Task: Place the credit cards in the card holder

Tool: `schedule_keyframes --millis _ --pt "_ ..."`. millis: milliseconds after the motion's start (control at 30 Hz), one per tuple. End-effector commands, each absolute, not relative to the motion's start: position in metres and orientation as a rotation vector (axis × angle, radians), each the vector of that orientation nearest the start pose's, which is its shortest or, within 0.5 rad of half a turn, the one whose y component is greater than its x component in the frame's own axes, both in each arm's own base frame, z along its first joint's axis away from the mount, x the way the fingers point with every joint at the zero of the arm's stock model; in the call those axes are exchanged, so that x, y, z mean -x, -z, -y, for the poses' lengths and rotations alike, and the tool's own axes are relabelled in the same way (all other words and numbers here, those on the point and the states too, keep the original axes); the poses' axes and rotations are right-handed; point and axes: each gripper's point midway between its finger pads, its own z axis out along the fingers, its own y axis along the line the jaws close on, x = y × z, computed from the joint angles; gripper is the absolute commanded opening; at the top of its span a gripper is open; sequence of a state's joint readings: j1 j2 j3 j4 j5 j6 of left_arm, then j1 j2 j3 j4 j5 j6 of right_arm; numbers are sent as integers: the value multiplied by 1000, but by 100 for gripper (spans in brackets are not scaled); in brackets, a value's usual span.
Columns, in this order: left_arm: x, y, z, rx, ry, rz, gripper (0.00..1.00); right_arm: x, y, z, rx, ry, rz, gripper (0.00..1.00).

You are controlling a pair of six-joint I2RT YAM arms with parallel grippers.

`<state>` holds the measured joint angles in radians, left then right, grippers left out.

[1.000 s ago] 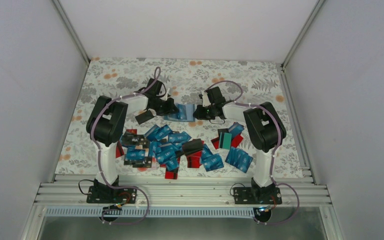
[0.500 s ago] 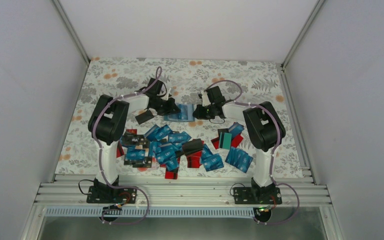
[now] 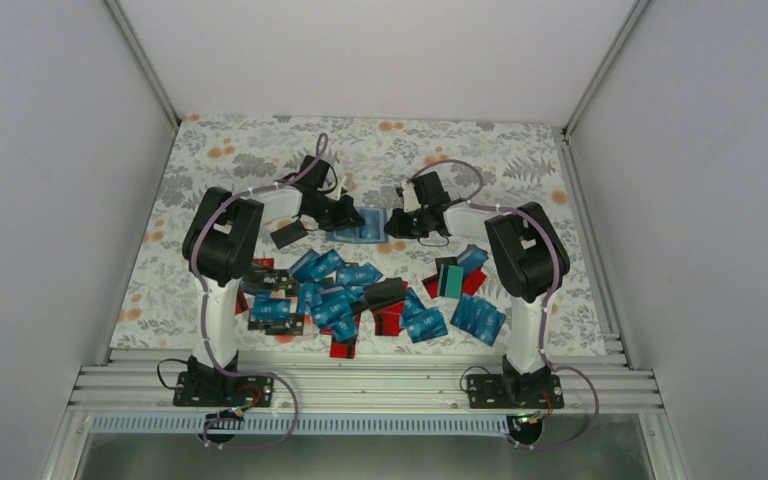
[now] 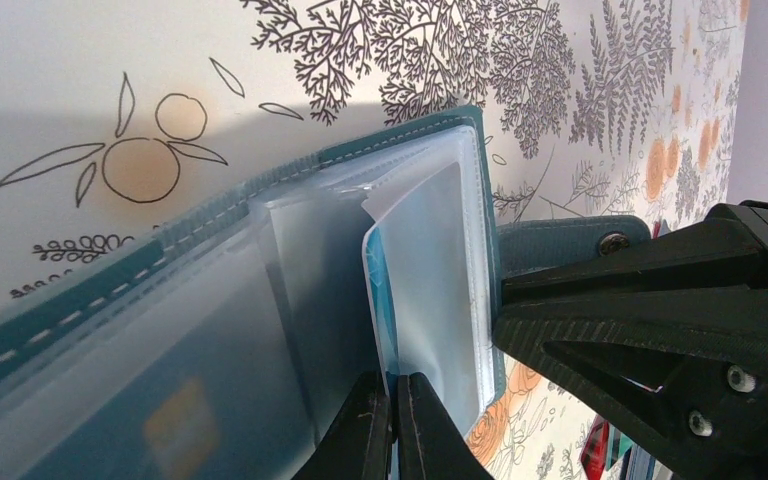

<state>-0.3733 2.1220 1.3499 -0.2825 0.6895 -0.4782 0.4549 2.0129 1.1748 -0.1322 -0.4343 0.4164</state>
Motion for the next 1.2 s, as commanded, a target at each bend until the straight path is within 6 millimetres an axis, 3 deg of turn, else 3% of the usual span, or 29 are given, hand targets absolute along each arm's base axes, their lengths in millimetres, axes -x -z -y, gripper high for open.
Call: schedule_keyframes --millis 0,333,500,867,1000,1167 --pt "-391 -10 278 -130 1154 -2803 2 -384 -7 -279 268 -890 -2679 10" --pt "-391 -11 273 -121 1085 -2827 5 -384 -8 -277 268 -872 -2681 10" --pt "-392 -23 268 -114 1032 -2811 20 -385 -10 -276 264 -857 -2680 10" --pt "-387 -40 270 -146 996 -2800 43 -389 -19 -275 262 -844 -2665 10" --pt "-384 -44 270 -155 974 -2799 60 -390 -25 -277 267 -852 -2653 10" --pt "-380 -51 263 -154 921 -2796 74 -392 -35 -279 277 -865 -2632 12"
